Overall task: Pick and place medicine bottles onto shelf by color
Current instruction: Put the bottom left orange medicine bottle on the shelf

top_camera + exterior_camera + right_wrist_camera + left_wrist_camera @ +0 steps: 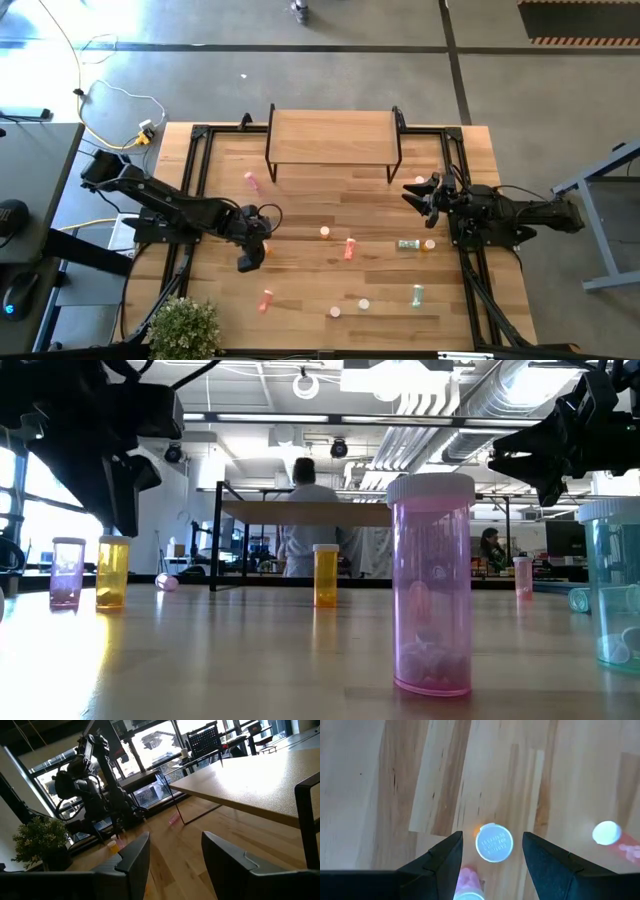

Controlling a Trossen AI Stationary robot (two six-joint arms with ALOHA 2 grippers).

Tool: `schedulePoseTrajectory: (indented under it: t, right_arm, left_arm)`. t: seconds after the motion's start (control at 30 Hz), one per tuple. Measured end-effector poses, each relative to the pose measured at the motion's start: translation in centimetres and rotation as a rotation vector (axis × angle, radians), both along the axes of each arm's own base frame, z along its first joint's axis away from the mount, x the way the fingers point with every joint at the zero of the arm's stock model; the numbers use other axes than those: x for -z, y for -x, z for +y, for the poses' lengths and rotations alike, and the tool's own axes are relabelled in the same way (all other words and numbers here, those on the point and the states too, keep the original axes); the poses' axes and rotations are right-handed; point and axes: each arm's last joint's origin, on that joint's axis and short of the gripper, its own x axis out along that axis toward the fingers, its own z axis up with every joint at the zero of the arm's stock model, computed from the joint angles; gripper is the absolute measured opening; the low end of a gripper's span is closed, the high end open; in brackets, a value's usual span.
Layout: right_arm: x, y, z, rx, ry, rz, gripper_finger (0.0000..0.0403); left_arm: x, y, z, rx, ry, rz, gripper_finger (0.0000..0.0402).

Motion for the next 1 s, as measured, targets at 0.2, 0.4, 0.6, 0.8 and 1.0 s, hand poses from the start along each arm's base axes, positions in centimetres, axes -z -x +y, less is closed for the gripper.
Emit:
schedulePoseTrajectory:
  t: [0.2,0.4,0.6,0.8,1.0]
  right_arm:
    - [0.0,0.0,0.0,0.0,0.0,0.0,0.017]
    - [0.0,0.0,0.0,0.0,0.0,0.0,0.017]
    - [0.0,0.0,0.0,0.0,0.0,0.0,0.017]
    - [0.0,0.0,0.0,0.0,0.0,0.0,0.017]
    - [0.0,0.0,0.0,0.0,0.0,0.0,0.017]
  left_arm:
    - [1.1,-0.4,-0.1,-0.009,-0.007,0.051,0.0195]
    - [1.6,-0.7,-0.1,-0.017,-0.007,0.07,0.0195]
    - [1.8,-0.7,-0.1,-0.04,-0.016,0.072,0.0193]
    - [1.8,-0.7,-0.1,-0.041,-0.019,0.071,0.0155]
    - [1.7,-0.8,-0.1,-0.038,-0.016,0.066,0.0112]
